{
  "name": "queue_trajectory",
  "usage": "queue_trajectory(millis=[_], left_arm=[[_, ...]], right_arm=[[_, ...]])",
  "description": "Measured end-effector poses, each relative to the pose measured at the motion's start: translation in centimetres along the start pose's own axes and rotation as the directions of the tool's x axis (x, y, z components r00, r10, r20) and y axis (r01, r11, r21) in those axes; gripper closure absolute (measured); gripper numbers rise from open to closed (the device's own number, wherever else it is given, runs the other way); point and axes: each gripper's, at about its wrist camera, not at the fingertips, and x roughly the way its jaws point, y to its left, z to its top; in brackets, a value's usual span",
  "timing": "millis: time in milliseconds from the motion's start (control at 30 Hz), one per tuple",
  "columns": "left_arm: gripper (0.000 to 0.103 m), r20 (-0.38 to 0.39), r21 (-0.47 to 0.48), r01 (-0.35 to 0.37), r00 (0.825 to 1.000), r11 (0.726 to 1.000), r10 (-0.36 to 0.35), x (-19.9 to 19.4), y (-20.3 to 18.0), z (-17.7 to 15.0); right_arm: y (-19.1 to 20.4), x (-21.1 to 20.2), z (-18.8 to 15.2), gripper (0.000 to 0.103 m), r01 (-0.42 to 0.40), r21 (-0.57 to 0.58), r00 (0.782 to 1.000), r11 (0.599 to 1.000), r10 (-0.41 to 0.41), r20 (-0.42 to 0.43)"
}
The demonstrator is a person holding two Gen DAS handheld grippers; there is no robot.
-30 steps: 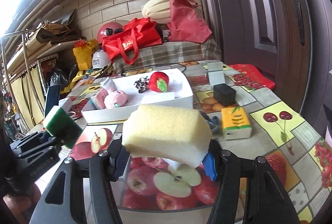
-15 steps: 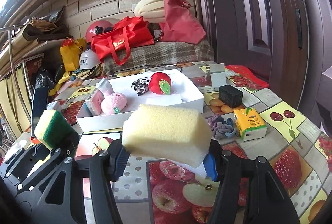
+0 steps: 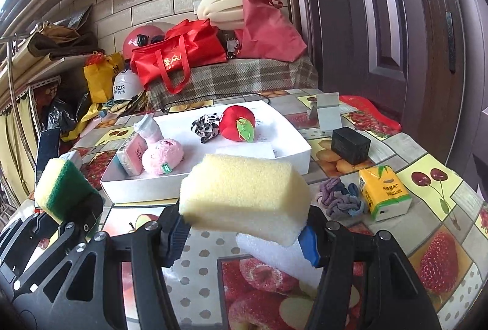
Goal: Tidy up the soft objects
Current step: 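Carry the sponge and yellow foam block over the white box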
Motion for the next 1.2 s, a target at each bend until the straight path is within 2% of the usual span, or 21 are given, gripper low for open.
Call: queue_trajectory(millis=[633, 1200], left_arm=[[0.075, 0.007, -0.044, -0.005, 1.0, 0.999, 0.006, 6.2, 1.7, 3.0], [0.075, -0.039, -0.084, 0.0, 0.999, 0.996, -0.003, 11.2, 3.0, 5.2]], right_arm=[[1.7, 5.7, 2.7, 0.041, 0.03, 0.025, 1.0, 0.999, -0.03, 0.001], [2.3, 9.9, 4.8, 0.041, 0.047, 0.009, 0.999, 0.999, -0.047, 0.007]])
